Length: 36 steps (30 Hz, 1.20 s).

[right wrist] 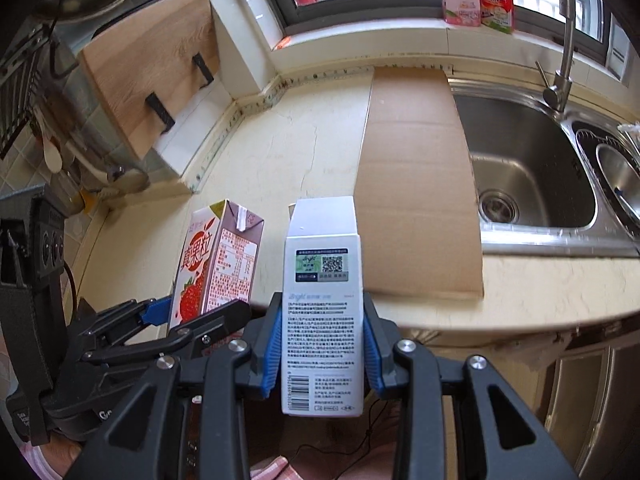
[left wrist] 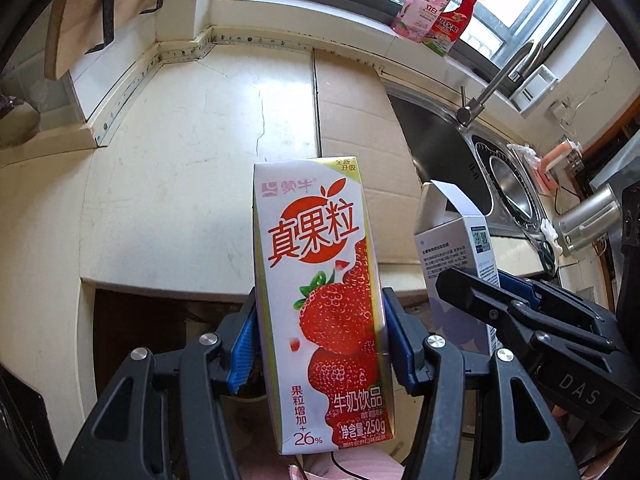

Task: Collect trash
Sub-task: 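Carry the carton and white box off the counter down over the bin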

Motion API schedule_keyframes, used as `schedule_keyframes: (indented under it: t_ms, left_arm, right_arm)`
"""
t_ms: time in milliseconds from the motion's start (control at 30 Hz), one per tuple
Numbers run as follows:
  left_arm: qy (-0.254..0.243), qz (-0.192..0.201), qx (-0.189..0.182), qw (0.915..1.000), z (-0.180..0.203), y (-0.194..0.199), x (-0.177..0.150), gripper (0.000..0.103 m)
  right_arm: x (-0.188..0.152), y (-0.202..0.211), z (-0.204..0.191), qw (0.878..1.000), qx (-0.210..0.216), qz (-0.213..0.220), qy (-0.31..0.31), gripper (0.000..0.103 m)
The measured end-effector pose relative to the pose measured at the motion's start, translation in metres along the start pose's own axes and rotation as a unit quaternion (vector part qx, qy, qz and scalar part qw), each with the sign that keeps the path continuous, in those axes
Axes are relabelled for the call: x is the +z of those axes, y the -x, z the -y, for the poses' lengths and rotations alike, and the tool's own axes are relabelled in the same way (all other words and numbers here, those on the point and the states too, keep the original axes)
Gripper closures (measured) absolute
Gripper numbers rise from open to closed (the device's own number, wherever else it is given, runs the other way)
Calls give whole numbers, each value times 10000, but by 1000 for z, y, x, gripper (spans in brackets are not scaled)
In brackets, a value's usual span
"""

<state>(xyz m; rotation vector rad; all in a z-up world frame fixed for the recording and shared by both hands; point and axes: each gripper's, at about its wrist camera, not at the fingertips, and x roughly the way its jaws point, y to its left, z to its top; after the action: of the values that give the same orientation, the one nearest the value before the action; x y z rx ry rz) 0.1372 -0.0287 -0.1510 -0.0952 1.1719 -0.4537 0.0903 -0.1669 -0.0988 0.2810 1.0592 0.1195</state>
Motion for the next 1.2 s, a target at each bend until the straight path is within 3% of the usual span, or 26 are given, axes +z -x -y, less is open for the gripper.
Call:
schedule_keyframes:
  t_ms: [267, 700, 1033, 1200]
  left_arm:
    - [80, -297, 220, 9993, -23, -5, -52, 48]
    - [751, -776, 860, 9904, -63, -43, -115, 48]
    - [947, -1273, 1299, 9788, -84, -117, -162, 48]
    - [1128, -1511, 1326, 9731, -106, -167, -187, 48]
  right_arm:
    - [-43, -14, -15, 9984, 81, -535, 171, 68]
    - [-78, -73, -17, 9862, 449, -1432, 704, 68]
    - [-121, -158, -1, 9726, 413, -2057, 998, 68]
    - [-147, -204, 15, 9675, 341, -2309, 978, 68]
